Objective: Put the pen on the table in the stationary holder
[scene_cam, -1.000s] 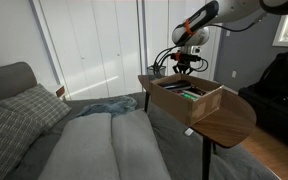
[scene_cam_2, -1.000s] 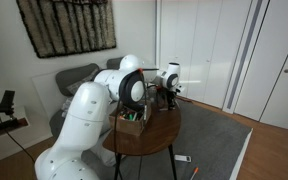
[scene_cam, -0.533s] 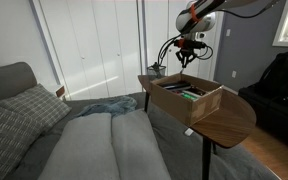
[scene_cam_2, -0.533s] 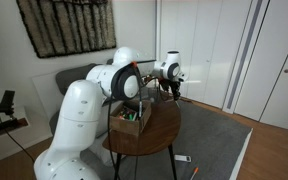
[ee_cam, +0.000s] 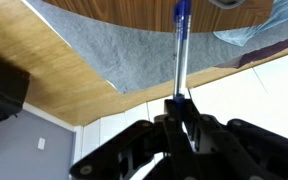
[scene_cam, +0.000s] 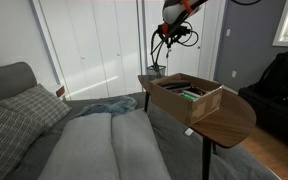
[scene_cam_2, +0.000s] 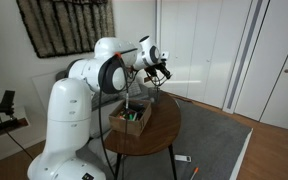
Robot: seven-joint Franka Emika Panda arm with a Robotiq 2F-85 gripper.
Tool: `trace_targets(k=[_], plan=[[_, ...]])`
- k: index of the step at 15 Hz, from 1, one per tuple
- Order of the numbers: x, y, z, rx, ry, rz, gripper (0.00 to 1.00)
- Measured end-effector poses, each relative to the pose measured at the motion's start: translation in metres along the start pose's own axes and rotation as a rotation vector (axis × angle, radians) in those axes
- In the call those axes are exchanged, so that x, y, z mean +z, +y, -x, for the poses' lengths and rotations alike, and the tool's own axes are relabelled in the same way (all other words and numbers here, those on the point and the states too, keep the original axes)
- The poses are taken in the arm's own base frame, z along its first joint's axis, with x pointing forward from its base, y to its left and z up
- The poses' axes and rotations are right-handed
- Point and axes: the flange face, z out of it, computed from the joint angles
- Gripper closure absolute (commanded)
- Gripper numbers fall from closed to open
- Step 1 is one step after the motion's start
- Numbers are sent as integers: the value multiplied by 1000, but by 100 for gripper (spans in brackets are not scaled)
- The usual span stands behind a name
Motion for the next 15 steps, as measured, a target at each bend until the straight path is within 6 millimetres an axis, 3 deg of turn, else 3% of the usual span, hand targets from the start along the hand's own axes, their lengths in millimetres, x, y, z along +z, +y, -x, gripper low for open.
trace_targets(k=[3, 5, 11, 15], plan=[[-15, -48, 38, -79, 129, 27, 97], [-14, -64, 54, -98, 199, 46, 97], [19, -75, 82, -140, 277, 117, 97], [20, -85, 98, -173, 312, 145, 97]])
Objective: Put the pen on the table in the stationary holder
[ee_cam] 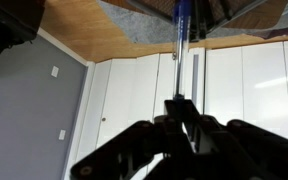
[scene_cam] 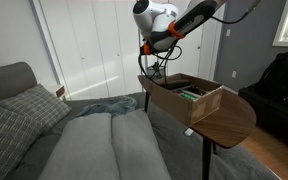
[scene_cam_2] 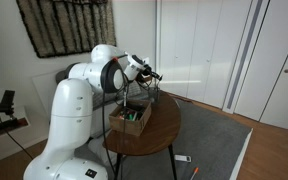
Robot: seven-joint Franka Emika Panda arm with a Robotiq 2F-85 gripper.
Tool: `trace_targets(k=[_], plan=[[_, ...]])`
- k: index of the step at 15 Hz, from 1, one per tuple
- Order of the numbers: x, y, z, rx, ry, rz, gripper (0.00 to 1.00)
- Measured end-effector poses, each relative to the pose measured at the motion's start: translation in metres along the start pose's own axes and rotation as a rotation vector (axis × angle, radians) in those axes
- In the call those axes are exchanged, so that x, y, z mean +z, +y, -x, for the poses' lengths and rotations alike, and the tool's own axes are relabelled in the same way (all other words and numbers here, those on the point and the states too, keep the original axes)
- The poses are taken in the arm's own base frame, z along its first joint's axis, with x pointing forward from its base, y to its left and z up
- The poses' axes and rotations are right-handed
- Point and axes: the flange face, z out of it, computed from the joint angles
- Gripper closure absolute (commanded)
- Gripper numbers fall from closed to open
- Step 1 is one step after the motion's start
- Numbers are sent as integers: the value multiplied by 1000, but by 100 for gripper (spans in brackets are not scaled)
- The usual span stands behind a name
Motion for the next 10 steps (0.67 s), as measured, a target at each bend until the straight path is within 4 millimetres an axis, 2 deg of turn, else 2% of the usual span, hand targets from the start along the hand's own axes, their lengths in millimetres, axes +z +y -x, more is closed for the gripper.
trace_targets(k=[1, 2, 3, 7, 10], plan=[[-3, -3, 3, -7, 7, 8, 97], [-7, -6, 6, -14, 8, 15, 76], [-9, -9, 9, -23, 7, 26, 62], [-14, -17, 21, -39, -12, 58, 34], [-16, -16, 21, -23, -15, 61, 14]])
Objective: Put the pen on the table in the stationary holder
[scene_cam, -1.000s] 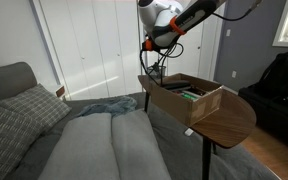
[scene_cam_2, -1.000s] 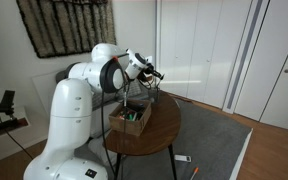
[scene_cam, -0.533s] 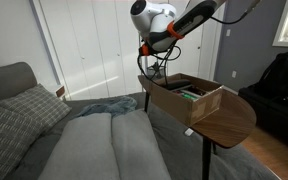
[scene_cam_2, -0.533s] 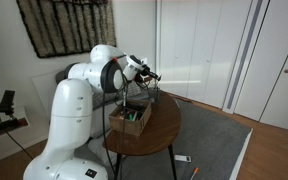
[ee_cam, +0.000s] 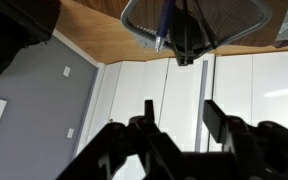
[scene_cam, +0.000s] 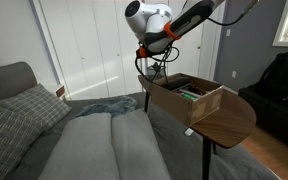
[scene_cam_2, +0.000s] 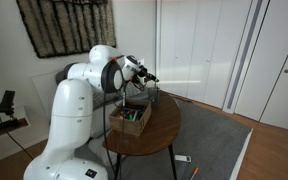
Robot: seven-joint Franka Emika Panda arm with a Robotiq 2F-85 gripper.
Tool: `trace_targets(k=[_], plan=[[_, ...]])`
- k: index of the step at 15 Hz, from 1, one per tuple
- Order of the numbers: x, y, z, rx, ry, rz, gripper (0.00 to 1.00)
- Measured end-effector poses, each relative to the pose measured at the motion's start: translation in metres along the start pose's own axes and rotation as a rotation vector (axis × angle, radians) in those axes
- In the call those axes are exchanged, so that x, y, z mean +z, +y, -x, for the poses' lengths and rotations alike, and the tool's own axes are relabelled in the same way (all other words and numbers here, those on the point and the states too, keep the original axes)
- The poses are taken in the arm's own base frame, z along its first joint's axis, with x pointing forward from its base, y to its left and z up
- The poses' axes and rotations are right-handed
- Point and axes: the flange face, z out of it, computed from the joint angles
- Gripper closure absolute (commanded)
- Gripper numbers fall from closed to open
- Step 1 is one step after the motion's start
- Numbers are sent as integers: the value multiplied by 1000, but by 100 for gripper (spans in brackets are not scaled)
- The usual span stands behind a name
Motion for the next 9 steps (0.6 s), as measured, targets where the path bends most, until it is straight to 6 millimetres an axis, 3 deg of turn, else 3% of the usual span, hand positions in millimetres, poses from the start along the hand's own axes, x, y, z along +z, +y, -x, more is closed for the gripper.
trace_targets(k=[2, 4, 7, 9], plan=[[1, 10, -12, 74, -10, -3, 2], [3, 37, -37, 161, -34, -39, 0], [10, 103, -77, 287, -37, -140, 0], [16, 148, -91, 353, -14, -219, 0]])
